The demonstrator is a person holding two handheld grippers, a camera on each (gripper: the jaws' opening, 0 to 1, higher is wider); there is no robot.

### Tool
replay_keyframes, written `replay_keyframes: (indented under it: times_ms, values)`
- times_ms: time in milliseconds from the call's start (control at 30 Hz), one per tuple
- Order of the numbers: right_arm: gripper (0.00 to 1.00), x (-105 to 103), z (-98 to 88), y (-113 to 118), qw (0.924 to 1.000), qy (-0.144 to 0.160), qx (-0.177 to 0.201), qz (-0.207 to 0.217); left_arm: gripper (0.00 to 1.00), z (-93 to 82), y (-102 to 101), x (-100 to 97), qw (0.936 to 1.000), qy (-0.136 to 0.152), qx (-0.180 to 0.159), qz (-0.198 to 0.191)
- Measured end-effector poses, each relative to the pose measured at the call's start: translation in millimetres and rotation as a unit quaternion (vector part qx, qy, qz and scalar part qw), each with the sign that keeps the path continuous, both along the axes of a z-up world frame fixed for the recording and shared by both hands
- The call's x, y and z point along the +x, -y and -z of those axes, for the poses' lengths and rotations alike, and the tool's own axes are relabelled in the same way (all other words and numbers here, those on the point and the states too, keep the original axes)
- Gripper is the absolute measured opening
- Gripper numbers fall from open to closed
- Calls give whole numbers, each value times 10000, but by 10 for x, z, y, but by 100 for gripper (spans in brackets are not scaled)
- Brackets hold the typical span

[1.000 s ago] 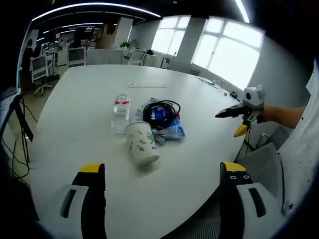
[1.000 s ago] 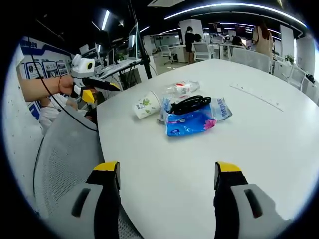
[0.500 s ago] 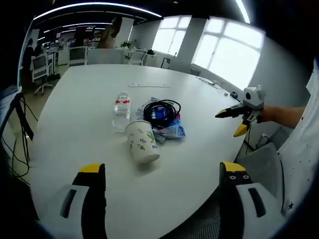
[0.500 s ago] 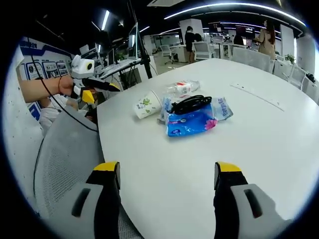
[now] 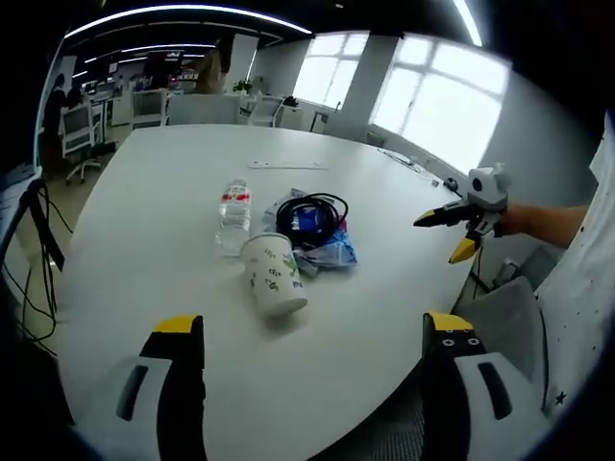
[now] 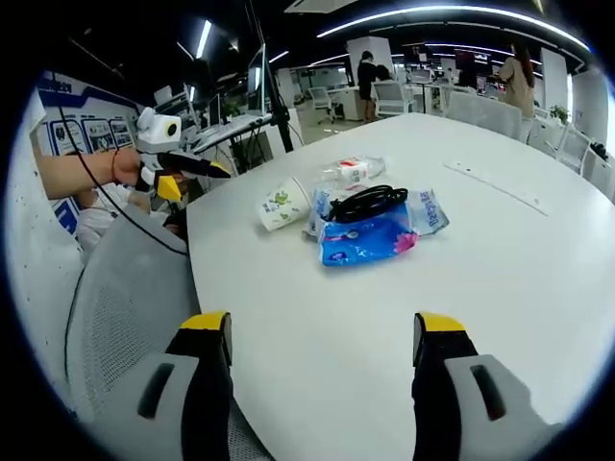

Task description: Arrange the tabletop items into an orderly group along one side of the table until the central work area is clear of visible clutter.

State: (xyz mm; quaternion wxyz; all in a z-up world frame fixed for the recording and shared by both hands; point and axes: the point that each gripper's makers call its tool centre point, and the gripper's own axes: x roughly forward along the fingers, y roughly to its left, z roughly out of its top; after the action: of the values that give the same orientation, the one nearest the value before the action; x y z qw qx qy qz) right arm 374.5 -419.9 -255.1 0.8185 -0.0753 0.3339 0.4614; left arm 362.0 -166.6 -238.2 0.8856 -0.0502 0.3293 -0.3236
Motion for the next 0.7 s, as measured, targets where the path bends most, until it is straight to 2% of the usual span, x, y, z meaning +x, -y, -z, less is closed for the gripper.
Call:
replay_keyframes:
  times_ms: [700]
  values:
    - [76,44,-13,-36,10000,4,0,-38,96,-22,-2,23,10000,19,-34,8]
